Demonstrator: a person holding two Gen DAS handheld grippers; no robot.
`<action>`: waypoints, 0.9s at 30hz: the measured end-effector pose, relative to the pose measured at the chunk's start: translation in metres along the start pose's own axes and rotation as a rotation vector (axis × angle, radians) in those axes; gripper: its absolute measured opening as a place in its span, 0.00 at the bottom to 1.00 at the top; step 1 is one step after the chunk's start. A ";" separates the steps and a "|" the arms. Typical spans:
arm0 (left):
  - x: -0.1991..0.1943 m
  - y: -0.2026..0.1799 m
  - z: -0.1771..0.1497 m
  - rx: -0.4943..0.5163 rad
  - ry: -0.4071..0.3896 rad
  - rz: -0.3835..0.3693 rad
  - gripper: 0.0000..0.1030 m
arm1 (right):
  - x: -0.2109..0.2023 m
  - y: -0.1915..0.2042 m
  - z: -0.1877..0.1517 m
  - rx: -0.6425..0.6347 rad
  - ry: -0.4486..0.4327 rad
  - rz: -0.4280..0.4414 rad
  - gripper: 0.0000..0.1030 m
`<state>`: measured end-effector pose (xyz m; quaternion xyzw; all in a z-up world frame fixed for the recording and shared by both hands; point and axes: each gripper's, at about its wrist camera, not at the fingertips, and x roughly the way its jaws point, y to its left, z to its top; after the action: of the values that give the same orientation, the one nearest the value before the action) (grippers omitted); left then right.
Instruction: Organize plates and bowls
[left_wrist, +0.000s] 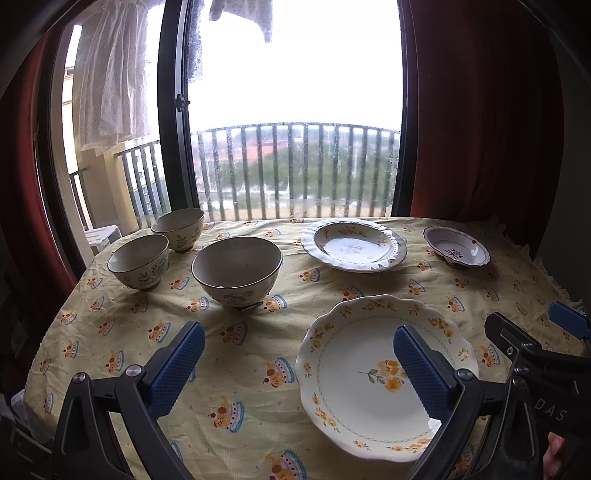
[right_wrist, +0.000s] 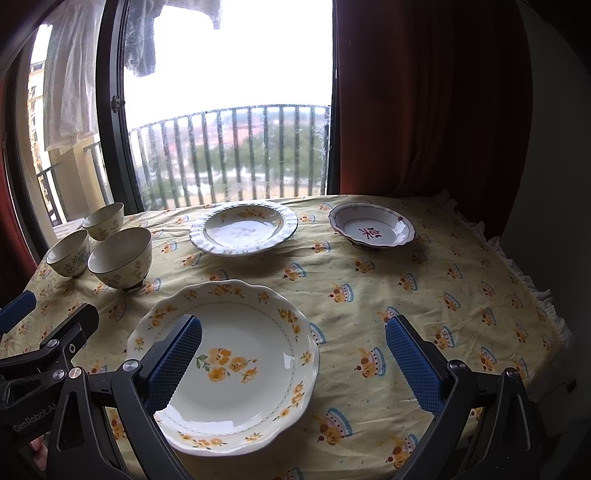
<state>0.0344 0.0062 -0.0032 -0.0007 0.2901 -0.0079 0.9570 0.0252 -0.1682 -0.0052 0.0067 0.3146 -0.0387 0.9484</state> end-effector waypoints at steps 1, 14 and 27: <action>0.000 0.000 0.000 0.000 0.000 -0.001 1.00 | 0.000 0.000 0.000 0.000 0.000 0.000 0.98; 0.002 0.005 -0.001 -0.017 0.005 0.002 1.00 | 0.002 0.003 0.001 -0.007 0.007 0.002 0.98; 0.019 0.024 0.005 -0.006 0.041 -0.054 1.00 | 0.011 0.022 0.006 0.014 0.044 -0.036 0.98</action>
<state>0.0534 0.0300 -0.0102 -0.0113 0.3096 -0.0328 0.9502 0.0392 -0.1468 -0.0068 0.0087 0.3351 -0.0580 0.9404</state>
